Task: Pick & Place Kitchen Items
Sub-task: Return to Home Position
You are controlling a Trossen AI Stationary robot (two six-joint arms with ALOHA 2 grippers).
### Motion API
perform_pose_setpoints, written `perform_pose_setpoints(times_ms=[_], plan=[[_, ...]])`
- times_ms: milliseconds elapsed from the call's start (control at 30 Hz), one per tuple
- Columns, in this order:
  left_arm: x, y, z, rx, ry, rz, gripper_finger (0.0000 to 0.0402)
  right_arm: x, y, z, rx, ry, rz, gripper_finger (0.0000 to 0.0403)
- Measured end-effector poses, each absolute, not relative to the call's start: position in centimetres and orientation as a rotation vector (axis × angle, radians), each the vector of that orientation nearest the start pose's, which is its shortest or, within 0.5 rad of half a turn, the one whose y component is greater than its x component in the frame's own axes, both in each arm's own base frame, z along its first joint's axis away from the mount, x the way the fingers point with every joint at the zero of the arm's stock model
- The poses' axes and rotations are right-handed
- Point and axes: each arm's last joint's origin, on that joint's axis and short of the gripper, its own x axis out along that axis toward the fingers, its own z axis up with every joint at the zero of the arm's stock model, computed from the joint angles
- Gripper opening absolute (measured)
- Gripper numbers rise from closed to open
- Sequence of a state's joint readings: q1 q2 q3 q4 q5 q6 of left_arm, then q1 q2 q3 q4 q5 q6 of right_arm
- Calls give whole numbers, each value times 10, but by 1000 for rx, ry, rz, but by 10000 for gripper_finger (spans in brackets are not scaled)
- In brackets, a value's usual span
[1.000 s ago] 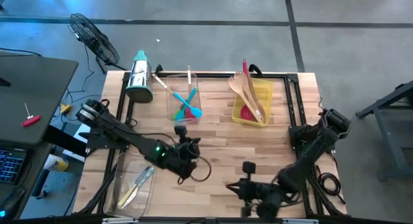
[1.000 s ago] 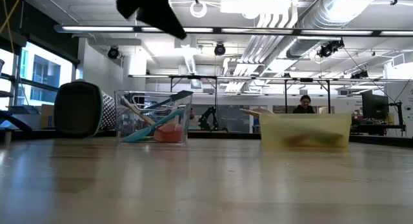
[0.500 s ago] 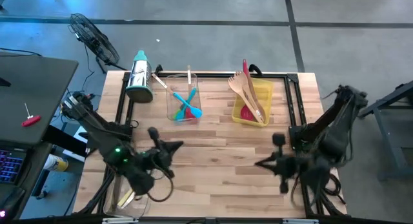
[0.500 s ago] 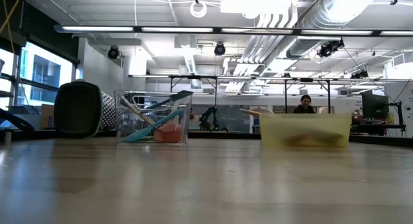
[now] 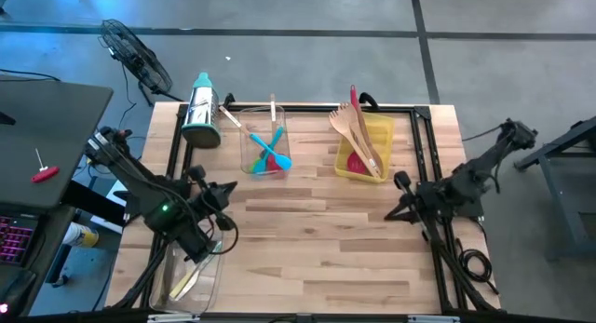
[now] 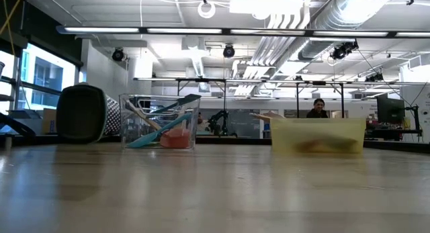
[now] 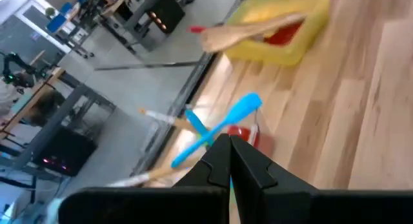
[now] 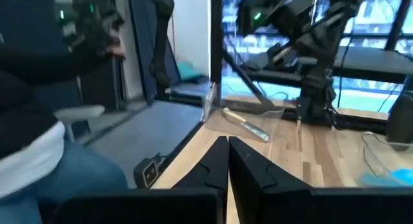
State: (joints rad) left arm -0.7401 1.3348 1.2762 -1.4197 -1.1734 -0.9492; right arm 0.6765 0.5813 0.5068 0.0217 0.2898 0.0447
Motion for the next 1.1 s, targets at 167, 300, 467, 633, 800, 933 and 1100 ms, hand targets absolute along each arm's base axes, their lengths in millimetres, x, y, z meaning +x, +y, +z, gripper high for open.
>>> perform_pose_setpoints(times_ms=[167, 300, 467, 633, 800, 933, 1100], plan=[[167, -118, 296, 261, 581, 657, 0, 107, 60, 242, 93, -33, 420, 3], [161, -112, 268, 202, 569, 641, 0, 103, 49, 222, 145, -59, 425, 3], [152, -105, 239, 96, 554, 605, 0, 104, 39, 197, 169, -24, 315, 3], [147, -102, 224, 18, 590, 553, 0, 106, 35, 167, 199, 46, 276, 3], [146, -109, 224, 47, 554, 498, 0, 107, 34, 160, 240, 117, 251, 3], [144, -115, 226, 82, 505, 474, 0, 107, 34, 161, 234, 112, 260, 3], [140, -120, 226, 98, 489, 451, 0, 106, 33, 160, 210, 114, 223, 3]])
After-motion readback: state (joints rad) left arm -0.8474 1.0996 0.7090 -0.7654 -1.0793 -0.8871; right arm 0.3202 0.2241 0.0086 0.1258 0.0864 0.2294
